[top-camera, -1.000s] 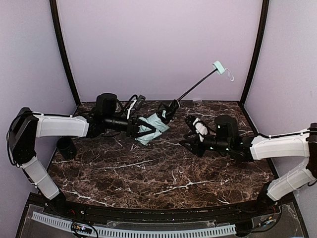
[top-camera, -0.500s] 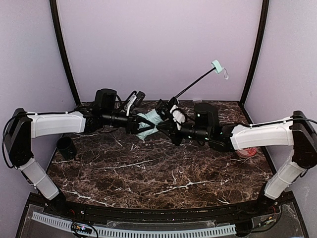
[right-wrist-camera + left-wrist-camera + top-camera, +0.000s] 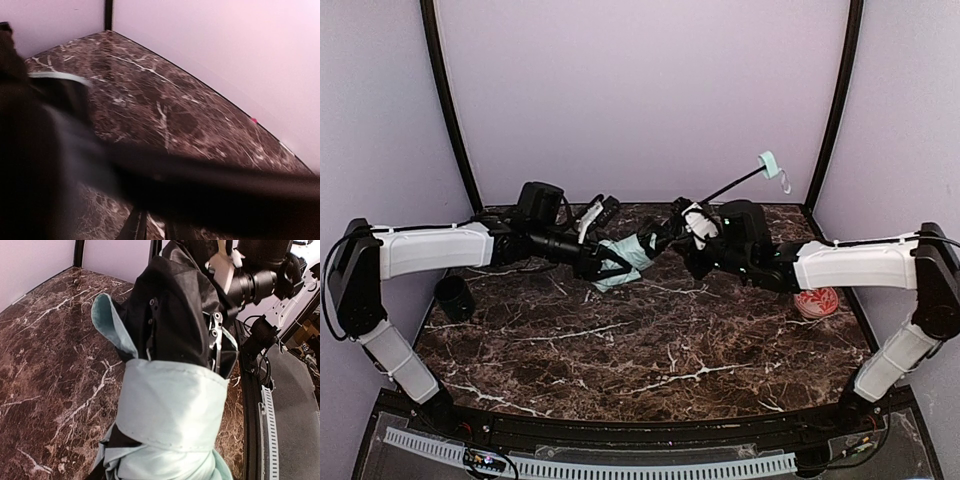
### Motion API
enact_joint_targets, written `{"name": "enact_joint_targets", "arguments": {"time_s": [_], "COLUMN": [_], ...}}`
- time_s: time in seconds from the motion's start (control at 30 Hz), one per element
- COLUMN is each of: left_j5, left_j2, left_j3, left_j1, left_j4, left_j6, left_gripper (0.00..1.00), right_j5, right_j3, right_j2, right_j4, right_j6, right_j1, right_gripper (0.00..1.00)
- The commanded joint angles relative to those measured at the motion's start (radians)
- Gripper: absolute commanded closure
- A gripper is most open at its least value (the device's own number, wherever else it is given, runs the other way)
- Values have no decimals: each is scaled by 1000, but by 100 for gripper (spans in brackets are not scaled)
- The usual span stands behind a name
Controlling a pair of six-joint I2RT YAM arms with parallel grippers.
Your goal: Put away the umbrella
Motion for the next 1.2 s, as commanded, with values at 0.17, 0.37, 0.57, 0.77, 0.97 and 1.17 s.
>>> {"name": "enact_joint_targets", "arguments": {"time_s": [0.17,0.37,0.57,0.77,0.97,1.17], "left_j5": [-316,-629,-796,-802,-834,-861], "left_j2": [-16,-78,-275,-377,-370,-361], "left_j3": [195,143,-90,-204,-235,-244], "left_j1": [51,-101,-218,-285,-326,-340], "left_j4": [-338,-405,-153,18,49,66], "left_j6": [302,730,1168,1475,1605,1616], "left_gripper": [100,100,100,100,100,100], "right_j5": [-439,-633,-613,-654,-697,-734], "right_j3": [-173,122,613,742,831,876], "right_j2": [-391,-322,-49,127,299,398], "right_j4": [-296,-498,-796,-890,-955,-1040], "right_j6": [8,103,117,-39,-106,-173], "right_j1": [-57,-97,-133,-46,52,101], "right_gripper": [69,53,45,26,5,9]}}
